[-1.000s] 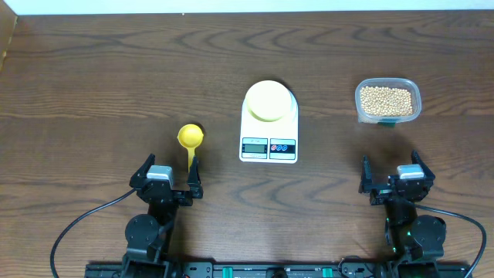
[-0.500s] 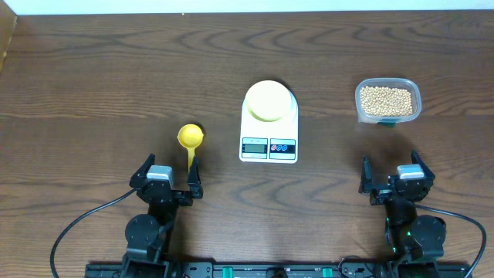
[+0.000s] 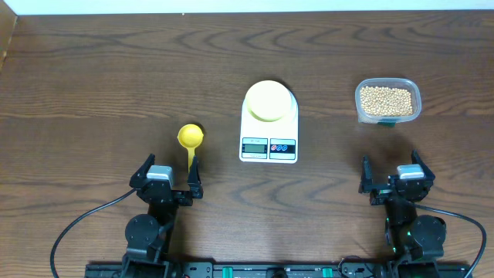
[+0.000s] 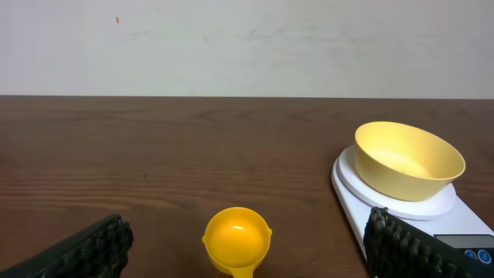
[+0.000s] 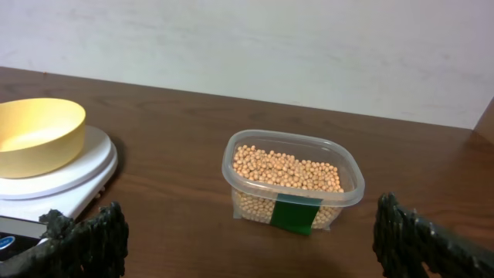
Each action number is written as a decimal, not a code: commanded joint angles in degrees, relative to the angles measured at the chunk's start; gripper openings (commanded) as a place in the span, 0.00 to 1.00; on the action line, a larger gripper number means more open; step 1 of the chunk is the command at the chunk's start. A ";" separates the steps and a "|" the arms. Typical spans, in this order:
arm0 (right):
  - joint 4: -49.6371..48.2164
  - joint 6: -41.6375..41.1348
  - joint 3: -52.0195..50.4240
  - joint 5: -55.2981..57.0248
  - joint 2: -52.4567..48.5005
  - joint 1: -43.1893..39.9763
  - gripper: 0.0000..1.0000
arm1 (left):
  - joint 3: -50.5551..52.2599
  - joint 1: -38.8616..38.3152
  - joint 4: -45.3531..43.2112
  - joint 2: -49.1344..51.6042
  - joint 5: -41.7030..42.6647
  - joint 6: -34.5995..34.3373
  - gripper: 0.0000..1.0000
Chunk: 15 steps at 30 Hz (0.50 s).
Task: Scoop item into bowl and weigh 50g on scale
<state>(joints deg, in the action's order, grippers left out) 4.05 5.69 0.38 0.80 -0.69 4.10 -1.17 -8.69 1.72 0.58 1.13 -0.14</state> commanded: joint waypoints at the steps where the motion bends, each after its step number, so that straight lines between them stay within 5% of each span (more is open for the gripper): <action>1: 0.26 0.37 -0.07 -0.33 0.35 0.39 0.99 | 0.94 0.26 2.34 -0.35 -1.81 0.52 0.98; 15: 0.26 0.37 -0.07 -0.33 0.35 0.39 0.99 | 0.94 0.26 2.21 -0.35 -0.50 -0.44 0.98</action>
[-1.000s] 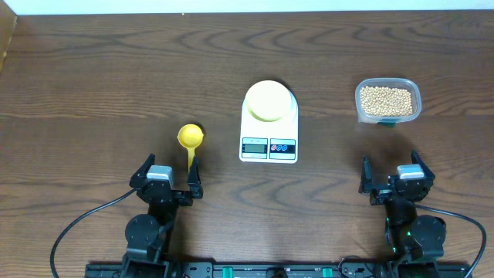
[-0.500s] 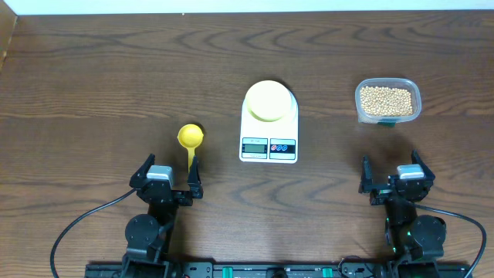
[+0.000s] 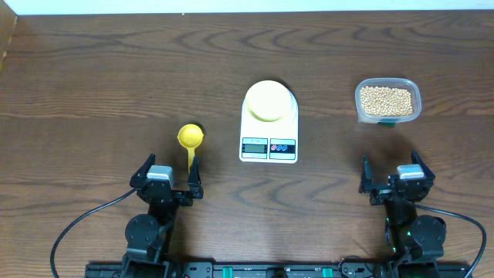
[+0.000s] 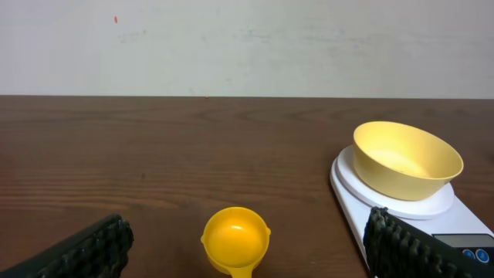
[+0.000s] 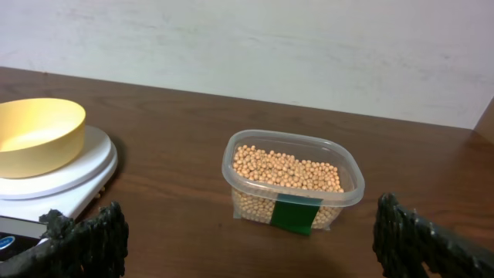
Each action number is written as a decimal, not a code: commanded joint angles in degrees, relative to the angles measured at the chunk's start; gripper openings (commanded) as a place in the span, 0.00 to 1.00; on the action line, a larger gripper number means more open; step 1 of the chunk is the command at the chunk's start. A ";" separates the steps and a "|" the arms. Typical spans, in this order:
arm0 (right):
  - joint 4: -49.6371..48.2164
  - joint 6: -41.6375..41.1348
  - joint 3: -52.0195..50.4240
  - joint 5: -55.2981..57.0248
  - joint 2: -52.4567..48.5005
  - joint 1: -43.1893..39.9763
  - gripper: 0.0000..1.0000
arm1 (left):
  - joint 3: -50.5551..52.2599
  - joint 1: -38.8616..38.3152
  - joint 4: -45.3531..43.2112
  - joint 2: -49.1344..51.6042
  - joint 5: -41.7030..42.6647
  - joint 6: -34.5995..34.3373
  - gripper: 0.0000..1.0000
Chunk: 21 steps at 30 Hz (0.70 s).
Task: Scoop item into bowl and weigh 50g on scale
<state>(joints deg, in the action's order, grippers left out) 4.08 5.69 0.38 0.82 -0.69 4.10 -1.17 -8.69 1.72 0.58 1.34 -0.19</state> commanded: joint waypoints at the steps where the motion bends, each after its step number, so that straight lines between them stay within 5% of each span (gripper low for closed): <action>1: 0.24 0.37 -0.07 -0.35 0.35 0.39 0.99 | 0.94 0.26 2.21 -0.35 -0.70 -0.72 0.98; 21: 0.24 0.37 -0.07 -0.35 0.35 0.39 0.99 | -6.03 0.26 5.77 5.33 -0.74 -2.47 0.98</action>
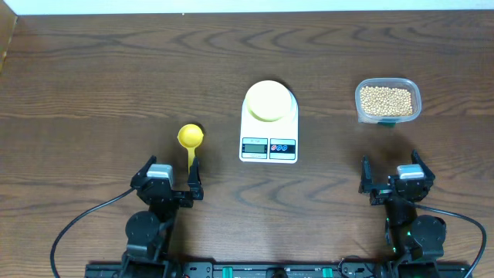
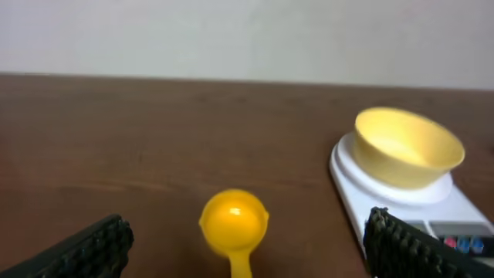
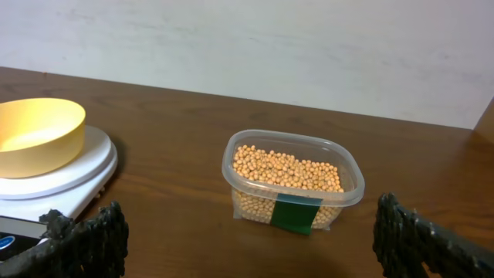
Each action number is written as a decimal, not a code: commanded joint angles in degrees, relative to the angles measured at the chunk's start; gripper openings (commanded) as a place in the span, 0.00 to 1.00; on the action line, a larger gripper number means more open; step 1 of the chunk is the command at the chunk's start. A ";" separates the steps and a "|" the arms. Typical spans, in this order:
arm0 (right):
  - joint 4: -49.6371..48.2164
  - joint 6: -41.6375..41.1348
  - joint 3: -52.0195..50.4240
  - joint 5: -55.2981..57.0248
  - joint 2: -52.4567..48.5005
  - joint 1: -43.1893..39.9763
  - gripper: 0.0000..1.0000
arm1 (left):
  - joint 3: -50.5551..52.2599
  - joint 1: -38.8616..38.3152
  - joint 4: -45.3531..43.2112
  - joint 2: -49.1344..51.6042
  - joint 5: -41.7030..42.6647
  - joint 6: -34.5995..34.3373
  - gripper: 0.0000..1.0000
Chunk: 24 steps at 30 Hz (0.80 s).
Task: Scoop item into bowl and weigh 50g on scale
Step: 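Move the left gripper down over the yellow scoop handle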
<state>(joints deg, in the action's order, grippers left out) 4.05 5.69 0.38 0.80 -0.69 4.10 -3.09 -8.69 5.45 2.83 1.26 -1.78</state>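
A yellow scoop [image 1: 190, 139] lies on the table left of the scale, cup away from me, handle toward my left gripper [image 1: 167, 179]. In the left wrist view the scoop [image 2: 234, 222] sits between the open fingers, ahead of them; that view is blurred. A yellow bowl [image 1: 268, 100] stands empty on the white scale [image 1: 268, 148]. A clear tub of beans [image 1: 387, 100] is at the right, ahead of my open right gripper [image 1: 394, 179]. The right wrist view has the tub [image 3: 292, 179] in front of the empty gripper [image 3: 247, 232].
The scale's display and buttons [image 1: 268, 146] face the near edge. Both arm bases and their cables sit at the table's near edge. A wall runs behind the table's far edge [image 3: 309, 116].
The left wrist view has shifted and blurred: the table's far edge sits higher and slightly tilted, and more of the scoop's handle shows. The right arm and all objects are unmoved.
At both earlier moments the two grippers stood open and still near the table's near edge, with scoop, scale, bowl and tub in place. Only now has the left wrist's view changed a little.
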 commanded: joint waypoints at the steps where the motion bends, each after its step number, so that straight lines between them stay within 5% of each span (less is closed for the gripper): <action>1: 0.26 0.37 -0.07 -0.33 0.35 0.39 0.99 | -5.35 0.26 2.78 4.63 -0.66 -0.87 0.98; 24: 0.26 0.37 -0.07 -0.33 0.31 0.39 0.99 | -32.02 0.63 11.43 43.54 -0.85 -0.96 0.98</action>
<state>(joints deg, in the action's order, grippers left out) 4.05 5.69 0.38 0.80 -0.69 4.10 -30.06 -8.67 13.32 43.72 1.13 -1.91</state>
